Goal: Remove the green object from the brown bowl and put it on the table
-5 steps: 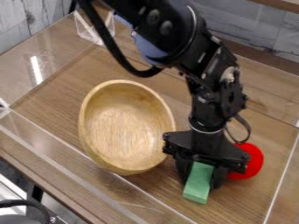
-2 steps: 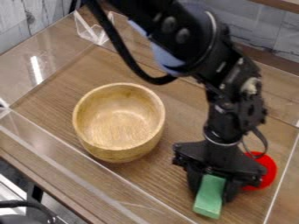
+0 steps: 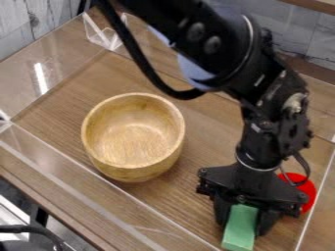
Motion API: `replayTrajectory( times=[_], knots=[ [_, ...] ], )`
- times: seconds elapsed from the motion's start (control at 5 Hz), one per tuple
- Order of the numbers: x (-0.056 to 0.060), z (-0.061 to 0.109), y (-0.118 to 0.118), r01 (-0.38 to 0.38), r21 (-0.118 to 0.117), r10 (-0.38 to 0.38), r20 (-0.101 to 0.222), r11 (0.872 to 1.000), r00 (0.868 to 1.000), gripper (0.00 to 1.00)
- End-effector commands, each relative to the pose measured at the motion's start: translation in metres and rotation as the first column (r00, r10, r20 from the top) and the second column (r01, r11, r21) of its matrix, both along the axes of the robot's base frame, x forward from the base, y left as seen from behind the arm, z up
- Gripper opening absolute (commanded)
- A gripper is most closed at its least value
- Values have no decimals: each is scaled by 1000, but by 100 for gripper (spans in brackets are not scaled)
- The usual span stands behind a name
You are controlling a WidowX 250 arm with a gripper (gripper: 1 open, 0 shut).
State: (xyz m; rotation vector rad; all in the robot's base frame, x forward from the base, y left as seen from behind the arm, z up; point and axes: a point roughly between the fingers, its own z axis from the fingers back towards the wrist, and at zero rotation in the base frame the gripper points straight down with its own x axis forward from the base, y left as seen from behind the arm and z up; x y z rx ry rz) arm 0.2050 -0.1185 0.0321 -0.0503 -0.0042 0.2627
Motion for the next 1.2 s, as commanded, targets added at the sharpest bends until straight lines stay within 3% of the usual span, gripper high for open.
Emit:
replayTrajectory(
  times=[0.0, 0.2, 0.6, 0.8, 1.0],
  knots=[
    [3, 8, 1, 57, -24, -56, 44, 998, 997, 0],
    [-2, 4, 8, 120, -24, -119, 37, 993, 992, 0],
    [-2, 18, 21, 91, -34, -90, 36, 995, 995, 0],
    [2, 24, 21, 131, -37, -130, 32, 991, 991, 0],
    [4, 26, 30, 125, -39, -124, 32, 991, 992, 100]
  ],
)
